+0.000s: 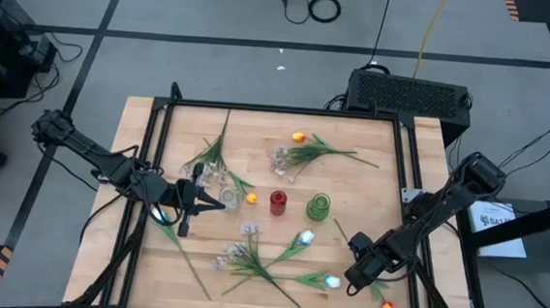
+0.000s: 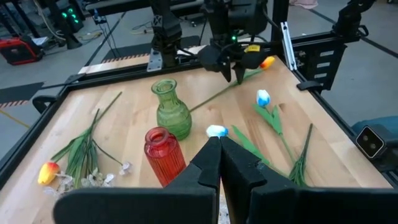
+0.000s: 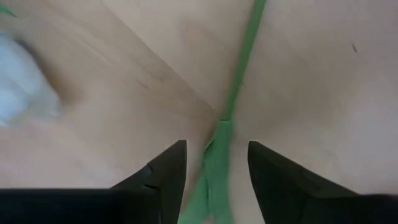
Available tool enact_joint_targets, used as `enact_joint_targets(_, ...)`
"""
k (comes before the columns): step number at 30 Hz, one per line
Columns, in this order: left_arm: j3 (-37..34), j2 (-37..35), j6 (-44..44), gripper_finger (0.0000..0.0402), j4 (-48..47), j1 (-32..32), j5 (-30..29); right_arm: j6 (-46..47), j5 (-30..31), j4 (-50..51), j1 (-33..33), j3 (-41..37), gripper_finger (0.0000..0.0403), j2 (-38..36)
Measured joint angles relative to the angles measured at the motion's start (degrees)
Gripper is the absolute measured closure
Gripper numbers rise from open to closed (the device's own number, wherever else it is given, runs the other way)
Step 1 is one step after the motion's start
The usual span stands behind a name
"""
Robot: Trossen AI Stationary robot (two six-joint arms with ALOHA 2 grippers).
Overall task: Sort flowers into vase by color
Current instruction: Put the bottom right yellow tulip into the green vase
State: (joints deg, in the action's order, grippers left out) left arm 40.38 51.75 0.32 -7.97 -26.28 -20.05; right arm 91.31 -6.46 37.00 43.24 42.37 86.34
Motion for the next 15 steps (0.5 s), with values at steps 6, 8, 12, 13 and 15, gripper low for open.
enact_joint_targets(6, 0.0, 0.0, 0.04, 0.0391, 0.01, 0.0, -2.03, -0.48, 0.26, 0.88, 0.04, 0.13, 0.0268, 1.69)
enact_joint_targets(8, 0.0, 0.0, 0.04, 0.0391, -0.02, 0.0, -3.08, -0.48, 0.46, 1.31, 0.11, 0.15, 0.0278, 1.71)
enact_joint_targets(12, 0.0, 0.0, 0.07, 0.0391, -0.04, 0.0, -4.52, -0.48, 0.52, 2.42, 0.11, 0.15, 0.0299, 1.71)
enact_joint_targets(13, 0.0, 0.0, 0.09, 0.0391, -0.04, 0.0, -4.6, -0.45, 0.52, 2.54, 0.11, 0.15, 0.0304, 1.71)
enact_joint_targets(15, 0.0, 0.0, 0.09, 0.0391, -0.04, 0.0, -4.63, -0.41, 0.55, 2.81, 0.11, 0.15, 0.0315, 1.71)
